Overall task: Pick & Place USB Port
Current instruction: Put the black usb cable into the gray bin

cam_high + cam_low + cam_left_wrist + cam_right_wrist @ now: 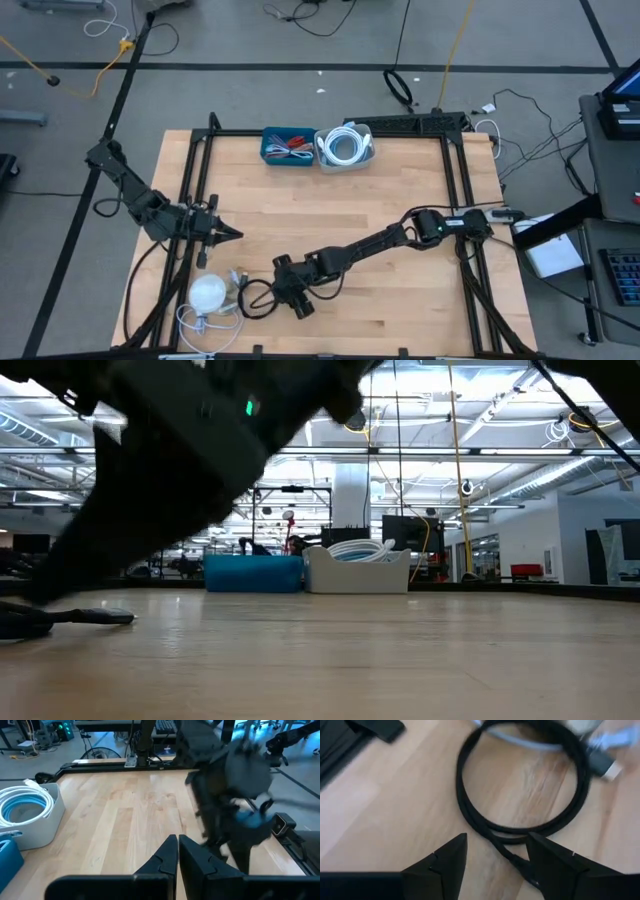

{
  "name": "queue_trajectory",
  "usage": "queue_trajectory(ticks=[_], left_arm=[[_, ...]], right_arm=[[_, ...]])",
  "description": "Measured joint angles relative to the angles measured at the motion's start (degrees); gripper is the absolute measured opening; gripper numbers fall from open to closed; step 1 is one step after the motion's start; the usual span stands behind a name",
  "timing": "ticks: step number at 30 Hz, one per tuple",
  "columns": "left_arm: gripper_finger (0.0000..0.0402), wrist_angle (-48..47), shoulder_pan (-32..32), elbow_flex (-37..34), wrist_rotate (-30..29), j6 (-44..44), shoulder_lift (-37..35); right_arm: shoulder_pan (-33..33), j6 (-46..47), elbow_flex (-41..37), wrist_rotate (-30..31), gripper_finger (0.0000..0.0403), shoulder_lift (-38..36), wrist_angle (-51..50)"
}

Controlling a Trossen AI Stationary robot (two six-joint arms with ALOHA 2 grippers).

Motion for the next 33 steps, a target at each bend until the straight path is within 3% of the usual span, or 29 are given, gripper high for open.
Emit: queue_trajectory(ticks=[11, 20, 30, 33], left_arm=[[0.0021, -0.07, 0.00, 0.00, 0.30, -0.05, 0.00], [0.0021, -0.03, 0.00, 0.00, 1.04, -0.01, 0.00], [0.0021, -0.01, -0.02, -0.02, 1.43, 0.04, 0.00], [0.0021, 0.00, 0.00, -0.02, 1.31, -0.22, 0.00]], right_arm=[[-0.72, 2.41, -0.03, -2.51, 0.0133, 1.52, 0.52], [-0.68, 2.89, 0.11, -0.76, 0.0013, 1.46, -6.05], [1.49, 4.22, 0.28, 12.01, 0.0005, 0.88, -18.60], [2.95, 5.04, 0.22, 19.93, 0.0003, -0.65, -24.21]])
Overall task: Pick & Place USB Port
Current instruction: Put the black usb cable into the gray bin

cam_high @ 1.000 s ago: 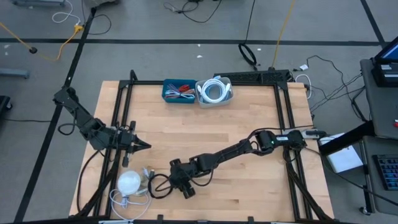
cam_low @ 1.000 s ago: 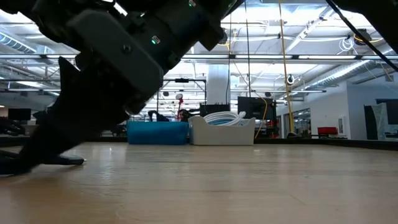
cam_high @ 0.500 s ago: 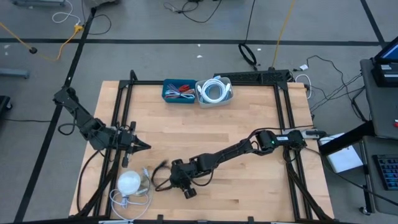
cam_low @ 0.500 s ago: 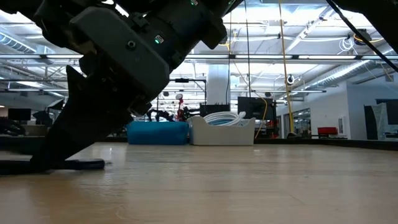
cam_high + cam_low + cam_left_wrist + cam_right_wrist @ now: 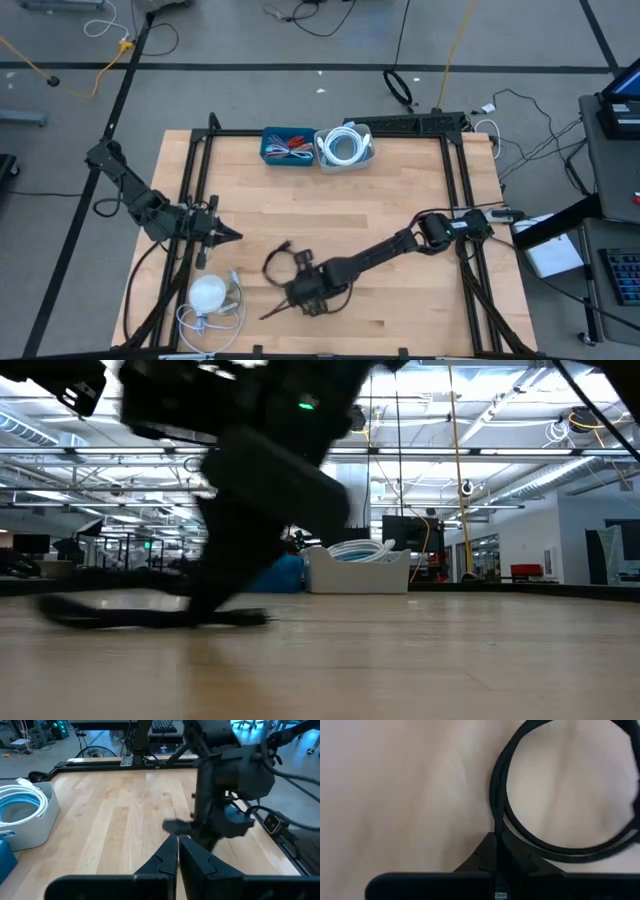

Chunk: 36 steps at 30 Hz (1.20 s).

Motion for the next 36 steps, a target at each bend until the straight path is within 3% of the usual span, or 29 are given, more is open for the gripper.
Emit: queue_trajectory(ticks=[4, 10, 14, 19, 22, 26, 32, 36], left_arm=[[0.0021, 0.19, 0.00, -0.02, -3.02, -1.89, 0.00], [0.0021, 0.09, 0.01, -0.04, -13.28, -4.83, 0.00], [0.0021, 0.04, 1.97, -0.04, -15.18, -6.43, 0.00], [0.0022, -0.62, 8.78, -0.04, -11.43, -11.05, 0.00], [0.0022, -0.18, 15.67, -0.04, -3.48, -12.08, 0.00], [0.0041, 3.81, 27.29, -0.04, 15.33, -13.12, 0.43], [0.0141, 9.86, 46.40, -0.04, 40.04, -18.53, 6.26], [0.0203, 16.91, 54.28, -0.09, 49.54, -17.49, 13.65]], right_arm=[[2.73, 1.82, -0.52, 14.53, 0.0001, -2.48, -9.21], [5.86, 11.09, -0.23, 33.21, 0.0001, -8.90, -21.40], [7.40, 16.66, -0.38, 38.42, 0.0000, -10.33, -26.63], [8.05, 17.04, -0.31, 42.53, 0.0000, -11.30, -28.95], [8.02, 16.81, -0.33, 41.85, 0.0000, -10.96, -31.02], [7.83, 17.11, -0.31, 41.96, 0.0000, -11.14, -34.52], [7.89, 19.13, -0.31, 44.44, 0.0000, -11.12, -42.99], [6.98, 21.39, -0.31, 45.61, 0.0000, -11.12, -49.16]])
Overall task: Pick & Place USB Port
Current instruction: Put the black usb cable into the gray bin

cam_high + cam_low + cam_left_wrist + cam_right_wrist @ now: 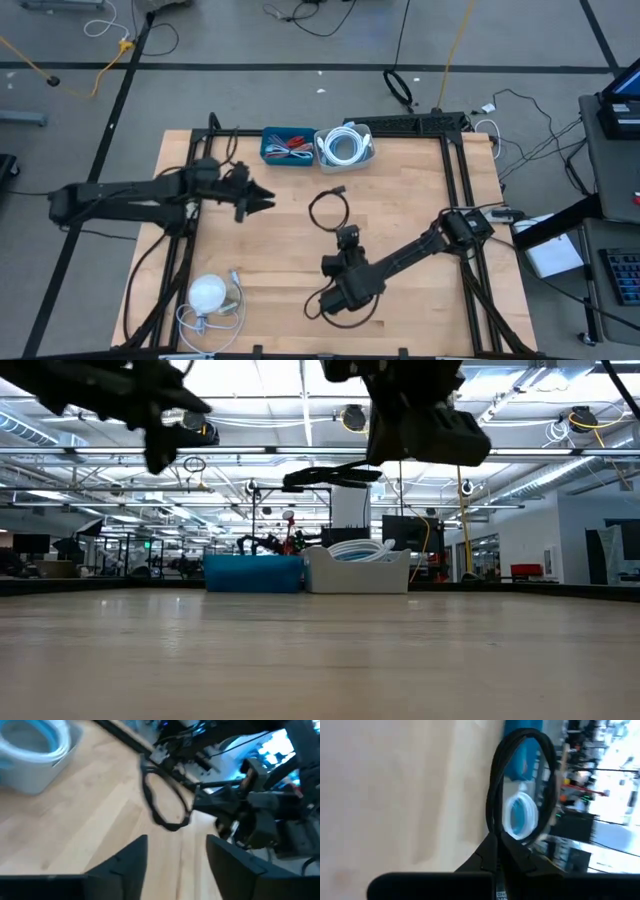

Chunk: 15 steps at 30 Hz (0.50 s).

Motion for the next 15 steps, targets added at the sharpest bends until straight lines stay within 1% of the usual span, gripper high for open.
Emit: queue_trajectory(ticks=[3, 7, 9, 11, 15], left_arm=[[0.0230, 10.57, 3.30, 0.00, 6.57, 0.22, 7.12], [0.0238, 26.17, 6.58, 0.04, 15.58, -2.91, 17.53], [0.0239, 31.39, 8.23, 0.04, 19.16, -4.60, 22.50], [0.0239, 34.57, 9.68, 0.04, 21.78, -5.83, 26.46], [0.0239, 41.44, 12.19, 0.04, 26.51, -8.72, 31.98]], right_arm=[[-0.97, -0.74, 0.00, 3.83, 0.0000, 0.00, -1.99], [-2.07, -6.33, 0.00, 8.38, 0.0000, 0.00, 1.27], [-2.58, -9.04, 0.00, 10.08, 0.0000, 0.00, 3.12], [-2.92, -11.96, 0.02, 11.61, 0.0000, 0.00, 5.00], [-2.98, -17.95, 0.04, 13.00, 0.0000, 0.00, 9.46]])
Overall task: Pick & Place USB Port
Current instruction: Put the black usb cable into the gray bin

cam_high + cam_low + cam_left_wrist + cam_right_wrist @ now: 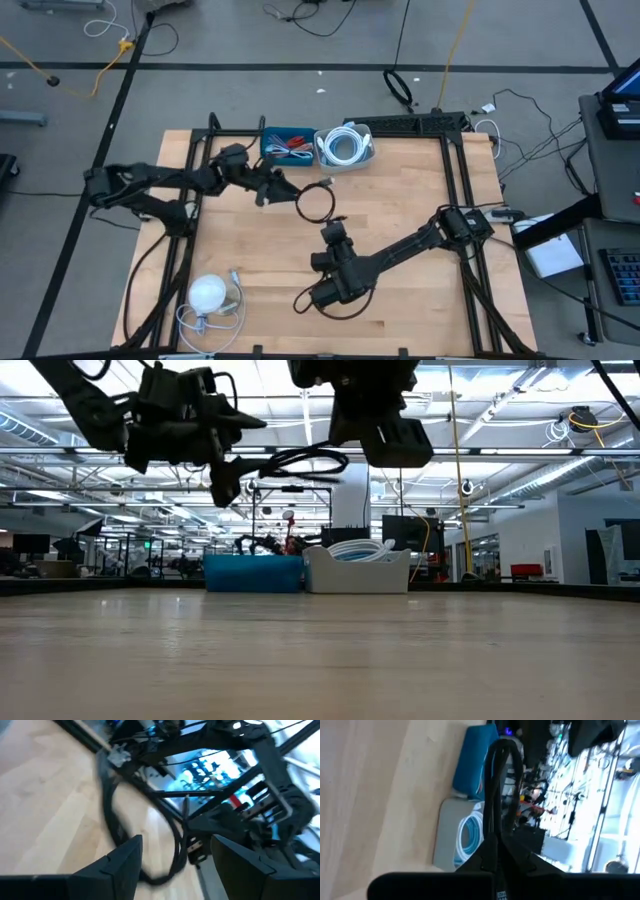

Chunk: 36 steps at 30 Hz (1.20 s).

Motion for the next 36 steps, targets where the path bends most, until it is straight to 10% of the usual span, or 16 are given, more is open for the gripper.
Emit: queue_trajectory(ticks=[30, 36], left_arm=[[0.0239, -10.79, 1.25, 0.02, 9.13, 5.65, 1.75], [0.0224, -28.80, -4.30, 2.87, -7.76, 23.02, -0.16]], right_arm=[[0.98, 3.80, 0.02, -6.24, 0.0001, -0.02, -0.48], [0.98, 14.69, 0.02, -6.47, 0.0000, -0.02, -0.72]])
